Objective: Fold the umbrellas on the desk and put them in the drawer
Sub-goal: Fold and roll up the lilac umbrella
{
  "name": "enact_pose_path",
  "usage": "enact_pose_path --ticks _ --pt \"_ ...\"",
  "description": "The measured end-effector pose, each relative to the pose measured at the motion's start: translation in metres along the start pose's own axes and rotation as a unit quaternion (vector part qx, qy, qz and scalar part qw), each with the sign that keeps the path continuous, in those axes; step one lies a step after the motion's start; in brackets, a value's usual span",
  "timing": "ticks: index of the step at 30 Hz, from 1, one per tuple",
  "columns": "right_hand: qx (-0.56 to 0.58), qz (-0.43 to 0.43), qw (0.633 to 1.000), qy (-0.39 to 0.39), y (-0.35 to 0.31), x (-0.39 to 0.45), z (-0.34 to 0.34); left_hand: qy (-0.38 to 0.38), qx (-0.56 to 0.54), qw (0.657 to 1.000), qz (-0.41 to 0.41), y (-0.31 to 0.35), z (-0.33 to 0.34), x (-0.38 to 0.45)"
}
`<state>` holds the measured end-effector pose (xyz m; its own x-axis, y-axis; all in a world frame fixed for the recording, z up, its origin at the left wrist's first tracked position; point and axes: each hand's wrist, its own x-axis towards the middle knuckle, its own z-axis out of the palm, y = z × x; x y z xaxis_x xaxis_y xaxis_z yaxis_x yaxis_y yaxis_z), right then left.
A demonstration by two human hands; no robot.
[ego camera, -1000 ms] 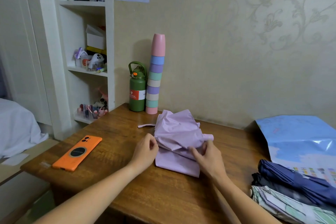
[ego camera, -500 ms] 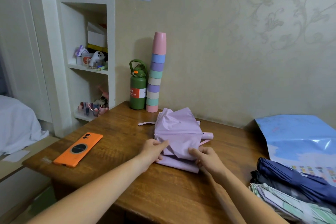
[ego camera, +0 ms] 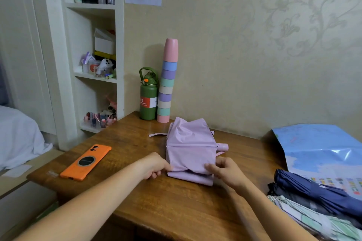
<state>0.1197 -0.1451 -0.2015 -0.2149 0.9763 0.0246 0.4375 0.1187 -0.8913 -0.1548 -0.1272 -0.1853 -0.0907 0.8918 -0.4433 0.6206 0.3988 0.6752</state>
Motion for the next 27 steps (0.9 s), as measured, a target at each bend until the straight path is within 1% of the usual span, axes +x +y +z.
enact_pose_path --ticks 2,4,7,10,12,13,14,16,19,22,25,27 --pt "-0.002 0.014 1.0 -0.003 0.003 0.0 -0.008 -0.001 0.064 0.998 -0.002 -0.003 -0.008 0.001" --pt "0.023 0.019 0.999 -0.032 0.006 -0.001 -0.013 -0.017 0.09 0.996 -0.004 -0.006 -0.015 -0.001" --pt "0.025 0.028 0.997 -0.073 0.006 -0.005 -0.014 -0.05 0.006 0.999 0.021 -0.009 -0.016 0.0" --pt "0.003 0.043 0.993 -0.111 0.003 -0.007 -0.013 -0.03 -0.045 0.998 0.023 -0.008 -0.01 0.0" --pt "-0.003 0.052 0.991 -0.12 0.003 -0.009 -0.011 -0.021 -0.063 0.998 0.007 -0.007 -0.004 0.001" --pt "-0.002 0.059 0.991 -0.121 0.003 -0.009 -0.011 -0.027 -0.069 0.997 -0.005 -0.006 -0.002 -0.001" --pt "0.002 0.071 0.99 -0.119 0.003 -0.009 -0.01 -0.032 -0.062 0.997 -0.015 -0.005 0.0 -0.003" --pt "0.009 0.113 0.987 -0.116 0.003 -0.009 -0.01 -0.025 -0.012 0.999 -0.026 -0.004 0.002 -0.007" --pt "-0.043 0.175 0.976 -0.119 0.003 -0.011 -0.012 0.012 0.059 0.998 -0.023 -0.004 0.003 -0.008" --pt "-0.044 0.209 0.967 -0.142 0.005 -0.013 -0.013 0.032 0.078 0.996 -0.017 -0.003 0.005 -0.008" --pt "-0.046 0.224 0.963 -0.141 0.003 -0.012 -0.013 0.045 0.088 0.995 -0.017 -0.002 0.008 -0.011" --pt "-0.067 0.232 0.961 -0.136 0.003 -0.01 -0.014 0.061 0.101 0.993 -0.012 -0.001 0.01 -0.009"
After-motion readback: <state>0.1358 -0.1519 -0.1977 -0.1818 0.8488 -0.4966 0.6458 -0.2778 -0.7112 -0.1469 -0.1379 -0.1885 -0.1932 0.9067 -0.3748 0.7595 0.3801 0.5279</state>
